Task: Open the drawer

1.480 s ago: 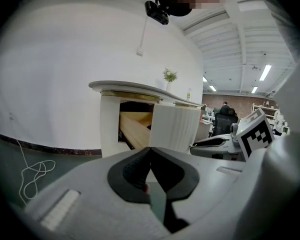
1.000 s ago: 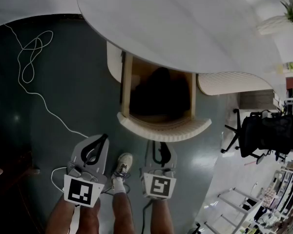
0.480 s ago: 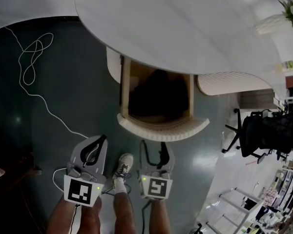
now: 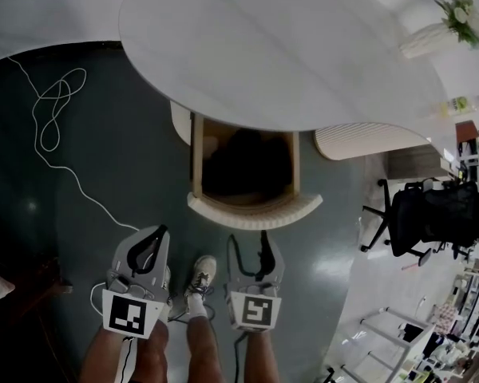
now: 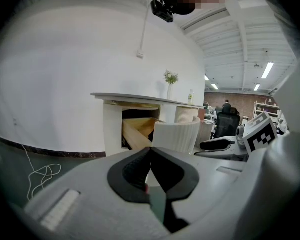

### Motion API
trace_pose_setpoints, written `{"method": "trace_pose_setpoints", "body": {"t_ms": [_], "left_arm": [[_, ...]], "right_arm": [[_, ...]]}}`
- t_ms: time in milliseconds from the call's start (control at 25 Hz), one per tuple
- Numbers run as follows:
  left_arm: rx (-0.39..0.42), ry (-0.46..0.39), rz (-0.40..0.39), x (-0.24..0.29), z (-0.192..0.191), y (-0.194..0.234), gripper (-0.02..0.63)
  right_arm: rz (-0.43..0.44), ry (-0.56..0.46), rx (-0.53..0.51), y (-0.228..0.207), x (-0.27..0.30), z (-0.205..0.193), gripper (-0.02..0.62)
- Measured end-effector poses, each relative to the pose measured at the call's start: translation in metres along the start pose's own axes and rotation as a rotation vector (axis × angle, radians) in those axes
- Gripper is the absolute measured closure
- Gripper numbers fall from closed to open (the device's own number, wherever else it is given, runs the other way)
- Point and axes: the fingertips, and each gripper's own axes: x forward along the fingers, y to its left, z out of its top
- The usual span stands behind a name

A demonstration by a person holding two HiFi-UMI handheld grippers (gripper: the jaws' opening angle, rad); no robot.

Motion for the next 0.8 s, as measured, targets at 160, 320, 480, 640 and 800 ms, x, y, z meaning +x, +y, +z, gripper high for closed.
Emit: {"method": "trace_pose_setpoints", "body": {"t_ms": [160, 320, 480, 640, 800], "left_arm": [[0.012, -0.007, 0.007, -0.01, 0.027, 0.002, 0.597], [0.019, -0.03, 0.011, -0.02, 0.066, -0.002, 0.597], [0.033, -0.047, 0.009, -0.033, 0.109, -0.004, 0.597], [0.037, -0.081, 0.021, -0.043, 0.159, -0.003, 0.597], [0.055, -0.113, 0.029, -0.058, 0.212, -0.002, 0.597]], "right_arm": [[-0.007, -0.028, 0.016, -0.004, -0.01, 0.03, 0.325], [-0.012, -0.034, 0.025, -0.013, -0.027, 0.061, 0.325], [-0.017, -0.052, 0.041, -0.017, -0.045, 0.097, 0.325], [-0.02, -0.08, 0.043, -0.025, -0.056, 0.148, 0.326], [-0.021, -0.126, 0.062, -0.03, -0.07, 0.204, 0.327]]}}
